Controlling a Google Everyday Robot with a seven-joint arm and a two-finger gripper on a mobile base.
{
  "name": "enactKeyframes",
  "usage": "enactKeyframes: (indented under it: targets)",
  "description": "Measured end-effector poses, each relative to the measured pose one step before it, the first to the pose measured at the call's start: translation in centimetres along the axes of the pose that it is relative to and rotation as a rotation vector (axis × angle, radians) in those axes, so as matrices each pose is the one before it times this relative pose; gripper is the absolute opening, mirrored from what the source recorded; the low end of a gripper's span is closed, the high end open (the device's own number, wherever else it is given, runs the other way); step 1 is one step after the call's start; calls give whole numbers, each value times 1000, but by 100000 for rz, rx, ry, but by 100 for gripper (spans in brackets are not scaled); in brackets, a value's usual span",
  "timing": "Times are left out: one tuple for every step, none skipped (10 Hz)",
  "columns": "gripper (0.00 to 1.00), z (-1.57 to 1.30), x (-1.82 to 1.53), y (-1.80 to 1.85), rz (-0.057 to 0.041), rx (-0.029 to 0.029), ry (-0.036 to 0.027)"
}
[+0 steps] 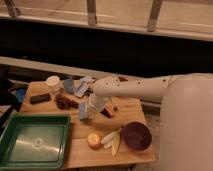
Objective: Wipe table surface with sponge
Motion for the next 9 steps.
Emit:
enactKeyframes:
  targets:
    - [0,643,447,823,-747,-1203,1289]
    - [0,409,523,324,-225,-687,974]
    - [0,228,646,-195,484,-482,628]
    - [0,-18,873,-694,1677,-214,388]
    - [0,-327,1088,-1316,2509,240,196]
    - [0,-349,641,-1065,1805,213,0]
    - [0,-467,445,-1348,2145,192,-193]
    - [0,-438,-64,-924,454,7,-366]
    - [0,-352,-680,-521,-70,388,-282]
